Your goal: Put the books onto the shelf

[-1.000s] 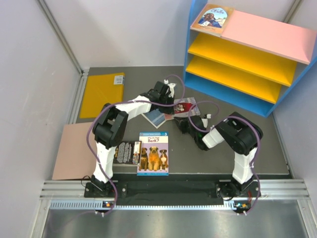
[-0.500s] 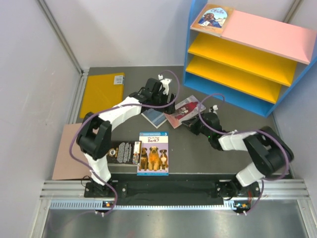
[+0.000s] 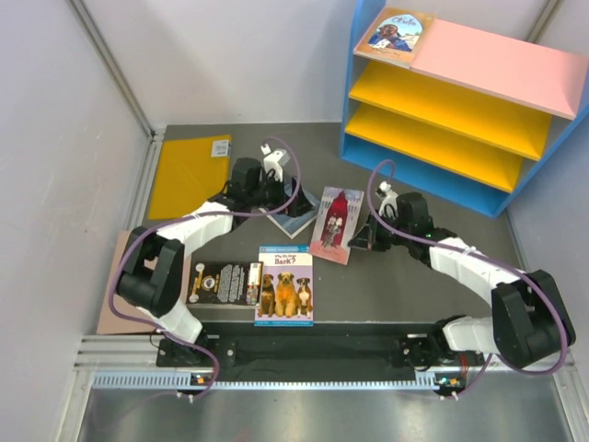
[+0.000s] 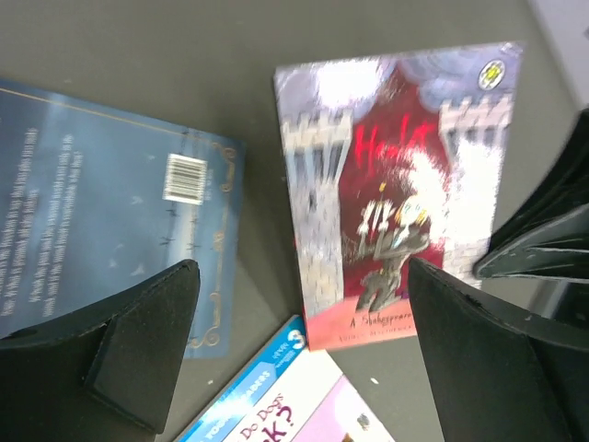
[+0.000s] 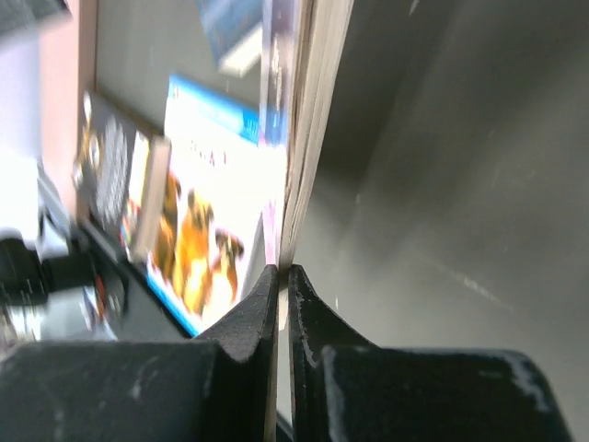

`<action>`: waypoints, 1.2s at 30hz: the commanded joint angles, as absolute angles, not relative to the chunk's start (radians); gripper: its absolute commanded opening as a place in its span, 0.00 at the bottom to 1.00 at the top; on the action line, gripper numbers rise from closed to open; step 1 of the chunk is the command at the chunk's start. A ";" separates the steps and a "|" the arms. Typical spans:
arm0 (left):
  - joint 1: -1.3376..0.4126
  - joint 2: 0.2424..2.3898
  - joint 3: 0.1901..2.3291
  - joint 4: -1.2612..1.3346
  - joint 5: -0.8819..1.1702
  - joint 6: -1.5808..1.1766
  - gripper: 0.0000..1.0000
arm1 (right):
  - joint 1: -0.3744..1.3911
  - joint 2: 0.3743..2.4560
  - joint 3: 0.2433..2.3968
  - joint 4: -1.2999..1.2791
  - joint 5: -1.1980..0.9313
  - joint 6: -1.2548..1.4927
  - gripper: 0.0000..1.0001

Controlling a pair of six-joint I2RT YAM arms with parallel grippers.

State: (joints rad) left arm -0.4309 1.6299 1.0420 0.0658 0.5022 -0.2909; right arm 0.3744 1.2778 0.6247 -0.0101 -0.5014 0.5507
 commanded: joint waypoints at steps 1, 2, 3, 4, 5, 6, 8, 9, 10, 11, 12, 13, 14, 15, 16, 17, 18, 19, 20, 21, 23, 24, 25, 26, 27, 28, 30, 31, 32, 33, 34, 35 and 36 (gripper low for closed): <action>-0.390 1.644 0.964 0.361 0.724 -0.391 0.99 | 0.351 1.210 0.658 -0.094 -0.672 0.344 0.00; -0.382 1.655 0.959 0.389 0.756 -0.402 0.99 | 0.350 1.203 0.654 -0.094 -0.683 0.336 0.00; -0.382 1.676 0.959 0.408 0.805 -0.411 0.99 | 0.347 1.186 0.646 -0.092 -0.705 0.328 0.00; -0.382 1.689 0.959 0.448 0.828 -0.435 0.99 | 0.345 1.181 0.646 -0.089 -0.719 0.318 0.00; -0.380 1.697 0.953 0.477 0.847 -0.452 0.99 | 0.342 1.175 0.646 -0.087 -0.733 0.313 0.00; -0.382 1.707 0.947 0.504 0.868 -0.471 0.99 | 0.336 1.167 0.646 -0.087 -0.756 0.308 0.00; -0.382 1.713 0.924 0.584 0.880 -0.511 0.99 | 0.330 1.161 0.646 -0.086 -0.781 0.299 0.00; -0.382 1.721 0.920 0.600 0.884 -0.521 0.99 | 0.322 1.160 0.649 -0.086 -0.802 0.299 0.00; -0.380 1.726 0.919 0.607 0.891 -0.531 0.99 | 0.318 1.158 0.649 -0.078 -0.814 0.296 0.00; -0.382 1.732 0.919 0.630 0.897 -0.540 0.99 | 0.313 1.155 0.649 -0.072 -0.827 0.296 0.00; -0.380 1.742 0.917 0.650 0.906 -0.551 0.99 | 0.307 1.154 0.647 -0.065 -0.850 0.299 0.00; -0.380 1.749 0.910 0.673 0.928 -0.584 0.98 | 0.305 1.154 0.646 -0.054 -0.857 0.307 0.00; -0.382 1.753 0.904 0.710 0.936 -0.606 0.98 | 0.305 1.155 0.646 -0.046 -0.868 0.310 0.00; -0.380 1.761 0.899 0.776 0.945 -0.630 0.97 | 0.302 1.161 0.646 -0.041 -0.879 0.308 0.00; -0.382 1.767 0.891 0.813 0.956 -0.678 0.94 | 0.301 1.164 0.646 -0.040 -0.882 0.308 0.00; -0.383 1.773 0.890 0.842 0.965 -0.704 0.93 | 0.301 1.167 0.643 -0.037 -0.885 0.308 0.00; -0.383 1.788 0.891 0.885 0.972 -0.727 0.91 | 0.299 1.172 0.641 -0.032 -0.888 0.310 0.00; -0.390 1.796 0.890 0.908 0.979 -0.765 0.86 | 0.298 1.173 0.641 -0.023 -0.890 0.311 0.00; -0.391 1.802 0.888 0.929 0.988 -0.781 0.84 | 0.298 1.175 0.637 -0.014 -0.894 0.317 0.00; -0.394 1.810 0.885 0.960 0.989 -0.796 0.82 | 0.296 1.178 0.637 -0.008 -0.896 0.324 0.00; -0.406 1.818 0.890 0.966 0.992 -0.814 0.74 | 0.296 1.178 0.631 0.026 -0.894 0.336 0.00; -0.411 1.825 0.894 0.971 1.000 -0.819 0.70 | 0.293 1.181 0.629 0.043 -0.899 0.347 0.00; -0.420 1.828 0.897 0.973 1.003 -0.825 0.66 | 0.295 1.183 0.632 0.048 -0.897 0.348 0.00; -0.425 1.830 0.900 0.973 1.008 -0.828 0.56 | 0.295 1.186 0.630 0.055 -0.894 0.354 0.00; -0.429 1.833 0.907 0.973 1.017 -0.831 0.50 | 0.293 1.186 0.630 0.076 -0.894 0.366 0.00; -0.436 1.835 0.911 0.968 1.019 -0.834 0.42 | 0.291 1.187 0.629 0.087 -0.893 0.376 0.00; -0.439 1.839 0.925 0.954 1.026 -0.841 0.00 | 0.291 1.195 0.629 0.115 -0.893 0.394 0.00; -0.439 1.838 0.927 0.951 1.025 -0.847 0.00 | 0.291 1.198 0.632 0.115 -0.890 0.399 0.00; -0.439 1.835 0.933 0.937 1.025 -0.847 0.00 | 0.290 1.201 0.637 0.115 -0.887 0.403 0.01; -0.439 1.827 0.946 0.919 1.025 -0.835 0.00 | 0.290 1.210 0.638 0.114 -0.891 0.405 0.06; -0.439 1.822 0.959 0.895 1.019 -0.821 0.00 | 0.290 1.212 0.641 0.109 -0.894 0.402 0.09; -0.439 1.809 0.971 0.831 1.017 -0.805 0.00 | 0.290 1.215 0.643 0.106 -0.896 0.403 0.14; -0.439 1.801 0.998 0.801 1.016 -0.772 0.00 | 0.288 1.215 0.640 0.106 -0.902 0.403 0.20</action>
State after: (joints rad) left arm -0.4259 1.8374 0.9161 0.8722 0.9981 -0.8330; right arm 0.2962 1.2106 0.6170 0.0105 -0.8654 0.3973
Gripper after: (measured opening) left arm 0.084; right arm 0.109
